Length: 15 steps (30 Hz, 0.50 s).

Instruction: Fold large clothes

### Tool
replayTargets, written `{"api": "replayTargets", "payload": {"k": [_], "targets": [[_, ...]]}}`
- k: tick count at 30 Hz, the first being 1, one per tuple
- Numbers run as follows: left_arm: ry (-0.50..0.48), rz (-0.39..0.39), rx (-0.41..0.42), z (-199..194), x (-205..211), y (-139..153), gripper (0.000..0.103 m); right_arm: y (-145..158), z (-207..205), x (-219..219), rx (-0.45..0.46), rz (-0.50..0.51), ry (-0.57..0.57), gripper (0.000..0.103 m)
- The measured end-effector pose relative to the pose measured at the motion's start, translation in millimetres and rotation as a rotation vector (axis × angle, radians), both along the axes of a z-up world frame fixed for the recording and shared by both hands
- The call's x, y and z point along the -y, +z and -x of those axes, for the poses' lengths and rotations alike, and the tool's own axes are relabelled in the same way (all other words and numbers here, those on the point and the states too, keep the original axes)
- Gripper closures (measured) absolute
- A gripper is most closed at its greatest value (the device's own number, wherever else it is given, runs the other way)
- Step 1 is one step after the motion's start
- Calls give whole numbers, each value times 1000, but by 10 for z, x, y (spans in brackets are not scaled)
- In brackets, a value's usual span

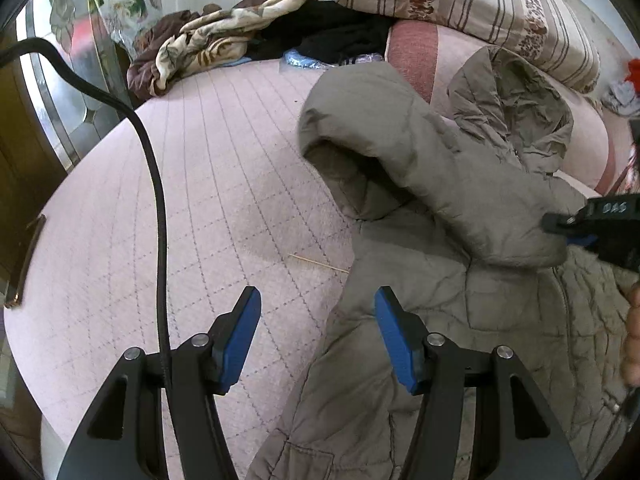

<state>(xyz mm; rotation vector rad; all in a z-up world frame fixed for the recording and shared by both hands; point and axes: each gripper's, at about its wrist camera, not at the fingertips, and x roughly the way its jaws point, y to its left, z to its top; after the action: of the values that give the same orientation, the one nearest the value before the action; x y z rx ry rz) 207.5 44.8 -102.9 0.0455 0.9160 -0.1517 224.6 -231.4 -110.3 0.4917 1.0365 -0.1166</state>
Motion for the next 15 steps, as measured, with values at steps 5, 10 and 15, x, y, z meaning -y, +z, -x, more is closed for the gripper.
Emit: {"api": "replayTargets", "payload": {"k": [5, 10, 15], "targets": [[-3, -4, -10, -2, 7, -23, 45, 174, 101, 314, 1, 117, -62, 88], [-1, 4, -23, -33, -7, -47, 45, 201, 115, 678, -35, 206, -157, 88], [-13, -7, -33, -50, 40, -79, 45, 44, 35, 861, -88, 276, -187, 88]]}}
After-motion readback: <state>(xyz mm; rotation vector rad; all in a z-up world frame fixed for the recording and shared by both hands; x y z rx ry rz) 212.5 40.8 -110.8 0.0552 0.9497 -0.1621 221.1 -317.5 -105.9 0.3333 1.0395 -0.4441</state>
